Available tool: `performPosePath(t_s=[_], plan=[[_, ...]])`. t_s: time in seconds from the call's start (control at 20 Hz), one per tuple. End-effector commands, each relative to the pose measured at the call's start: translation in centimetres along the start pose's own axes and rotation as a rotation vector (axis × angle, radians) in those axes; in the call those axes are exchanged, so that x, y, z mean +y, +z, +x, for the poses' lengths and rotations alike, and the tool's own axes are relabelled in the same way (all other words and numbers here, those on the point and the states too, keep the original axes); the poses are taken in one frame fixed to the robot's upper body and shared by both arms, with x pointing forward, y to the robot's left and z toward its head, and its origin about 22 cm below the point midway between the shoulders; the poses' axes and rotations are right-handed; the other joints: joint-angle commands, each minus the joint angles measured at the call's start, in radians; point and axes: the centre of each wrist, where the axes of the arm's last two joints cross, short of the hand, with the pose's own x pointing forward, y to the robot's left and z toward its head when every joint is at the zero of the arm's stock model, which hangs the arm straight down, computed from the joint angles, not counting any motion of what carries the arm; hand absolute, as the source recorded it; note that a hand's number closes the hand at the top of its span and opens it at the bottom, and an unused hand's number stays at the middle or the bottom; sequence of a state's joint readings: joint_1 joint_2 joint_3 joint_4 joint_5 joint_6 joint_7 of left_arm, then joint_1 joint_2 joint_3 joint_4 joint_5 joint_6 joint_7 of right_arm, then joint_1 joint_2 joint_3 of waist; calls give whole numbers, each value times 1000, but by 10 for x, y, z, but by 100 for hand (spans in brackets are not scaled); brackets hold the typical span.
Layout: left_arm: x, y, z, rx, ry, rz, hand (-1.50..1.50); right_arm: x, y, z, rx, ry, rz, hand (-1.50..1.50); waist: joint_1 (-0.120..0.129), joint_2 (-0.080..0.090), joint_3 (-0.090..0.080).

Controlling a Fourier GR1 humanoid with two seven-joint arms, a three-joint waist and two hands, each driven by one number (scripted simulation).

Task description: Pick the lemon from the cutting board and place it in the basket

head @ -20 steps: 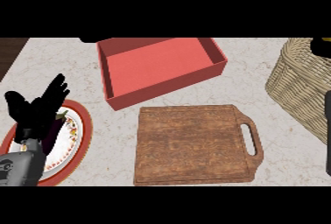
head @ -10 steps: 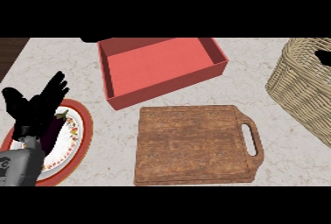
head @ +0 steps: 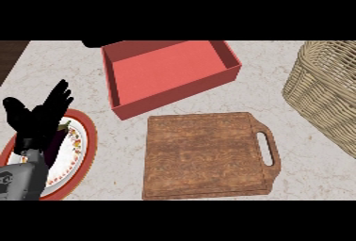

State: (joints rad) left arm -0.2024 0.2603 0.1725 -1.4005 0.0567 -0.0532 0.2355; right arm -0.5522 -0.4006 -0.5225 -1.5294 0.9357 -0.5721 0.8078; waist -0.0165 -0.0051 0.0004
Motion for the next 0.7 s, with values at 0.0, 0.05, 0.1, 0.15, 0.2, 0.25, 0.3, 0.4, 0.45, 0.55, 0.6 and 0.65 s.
performPosePath(t_s=[0.0, 0.05, 0.1, 0.15, 0.2, 0.25, 0.3, 0.4, 0.45, 0.55, 0.6, 0.65], plan=[[10, 9, -2, 8, -1, 2, 0, -50, -14, -16, 65, -121, -81, -150, -9, -5, 0], [8, 17, -10, 4, -7, 0, 0, -65, -12, -4, 75, -139, -67, -150, -6, -6, 0], [3, 15, -2, 0, -2, 24, 0, -84, -15, -30, 60, -115, -83, -150, -17, -7, 1], [21, 7, 6, 7, -15, 20, 0, -97, -23, -20, 74, -113, -38, -150, -14, -3, 0], [0, 19, -9, -10, -19, 14, 0, -105, -18, -36, 79, -121, -42, -150, -6, -2, 0], [8, 8, 0, 7, -5, 19, 0, -120, -8, -39, 84, -137, 2, -150, -22, -4, 0], [16, 13, -10, 9, 8, 21, 0, -135, -20, -36, 81, -132, 38, -150, -22, -5, 0], [5, 10, -5, -1, -8, 6, 0, -157, -12, -51, 78, -68, 84, -150, -23, -4, 0], [17, 6, -9, 15, -7, 38, 0, -170, -6, -60, 109, -81, 87, -150, -29, -4, 0], [7, 9, -11, 9, 7, 31, 0, -197, -4, -71, 86, -84, 117, -150, -35, -7, 1], [25, 11, -8, 0, -2, 35, 0, -209, -8, -69, 95, -69, 151, -150, -32, -7, 0], [17, 7, 4, 2, 4, 30, 0, -220, -11, -73, 84, -28, 165, -150, -30, -7, 1]])
